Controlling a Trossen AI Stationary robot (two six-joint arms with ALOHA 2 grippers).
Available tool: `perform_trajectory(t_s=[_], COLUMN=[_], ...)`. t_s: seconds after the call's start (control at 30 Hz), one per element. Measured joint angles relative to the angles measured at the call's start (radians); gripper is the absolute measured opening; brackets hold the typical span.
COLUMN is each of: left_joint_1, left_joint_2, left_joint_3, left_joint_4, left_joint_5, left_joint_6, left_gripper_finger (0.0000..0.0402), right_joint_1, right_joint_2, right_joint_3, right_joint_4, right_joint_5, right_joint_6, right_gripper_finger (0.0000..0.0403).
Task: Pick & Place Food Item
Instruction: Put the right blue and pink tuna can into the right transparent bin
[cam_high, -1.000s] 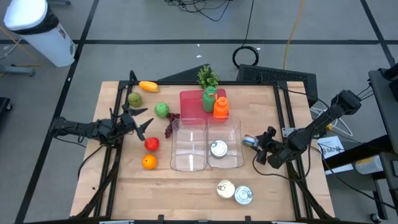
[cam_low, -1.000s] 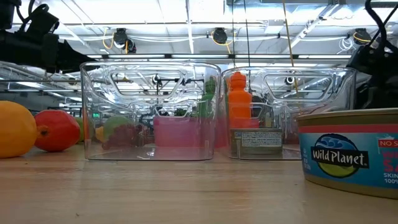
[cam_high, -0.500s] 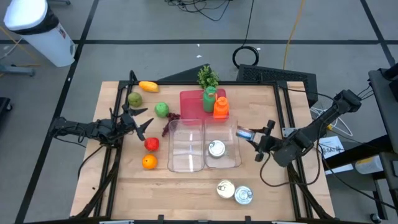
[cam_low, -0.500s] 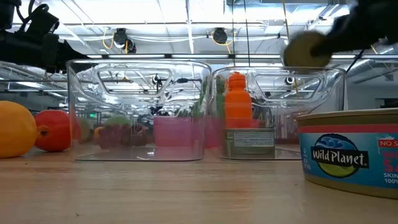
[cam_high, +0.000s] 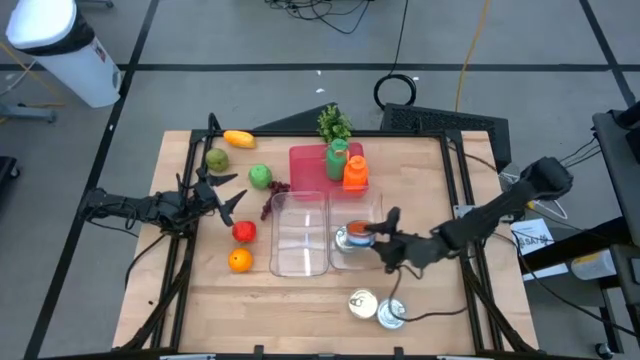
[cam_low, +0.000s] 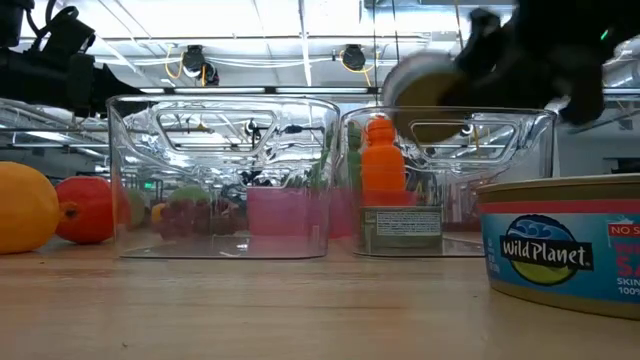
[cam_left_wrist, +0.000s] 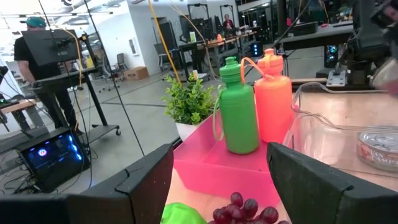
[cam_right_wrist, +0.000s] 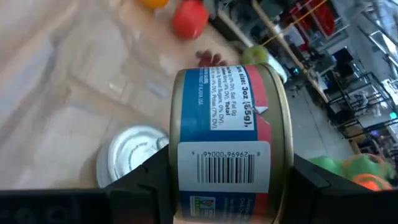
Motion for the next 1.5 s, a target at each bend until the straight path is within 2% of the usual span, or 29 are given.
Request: perform_trajectory(t_s=[0.2, 0.43, 0.5, 0.67, 0.73, 0.83, 1.1, 1.27, 1.37, 1.5], left_joint_1=[0.000, 0.000, 0.000, 0.000, 0.000, 0.000, 0.000, 0.000, 0.000, 0.000], left_joint_2=[0.000, 0.000, 0.000, 0.000, 0.000, 0.000, 0.000, 0.000, 0.000, 0.000], left_joint_3=[0.000, 0.000, 0.000, 0.000, 0.000, 0.000, 0.000, 0.000, 0.000, 0.000], left_joint_4=[0.000, 0.000, 0.000, 0.000, 0.000, 0.000, 0.000, 0.000, 0.000, 0.000], left_joint_5=[0.000, 0.000, 0.000, 0.000, 0.000, 0.000, 0.000, 0.000, 0.000, 0.000], left_joint_6=[0.000, 0.000, 0.000, 0.000, 0.000, 0.000, 0.000, 0.000, 0.000, 0.000], left_gripper_finger=[0.0273, 0.0273, 0.0273, 0.0273, 0.0273, 0.0273, 0.0273, 0.0273, 0.0273, 0.0273], right_joint_1=[-0.090, -0.112, -0.112, -0.117, -0.122, -0.125, -0.101, -0.084, -0.099, -0.133], right_joint_2=[0.128, 0.134, 0.133, 0.133, 0.133, 0.133, 0.128, 0.067, 0.022, 0.008], right_joint_3=[0.017, 0.026, 0.026, 0.026, 0.026, 0.026, 0.020, 0.022, 0.078, 0.239], right_joint_4=[0.082, 0.103, 0.120, 0.161, 0.161, 0.161, 0.246, 0.300, 0.172, -0.155], right_joint_5=[-0.078, -0.120, -0.119, -0.104, -0.103, -0.103, -0.103, -0.099, -0.110, -0.199], right_joint_6=[-0.040, -0.057, -0.080, -0.075, -0.056, -0.021, -0.034, -0.008, 0.081, 0.142], right_gripper_finger=[0.0180, 0.0180, 0.0209, 0.0320, 0.0346, 0.0362, 0.0347, 0.0330, 0.0319, 0.0305])
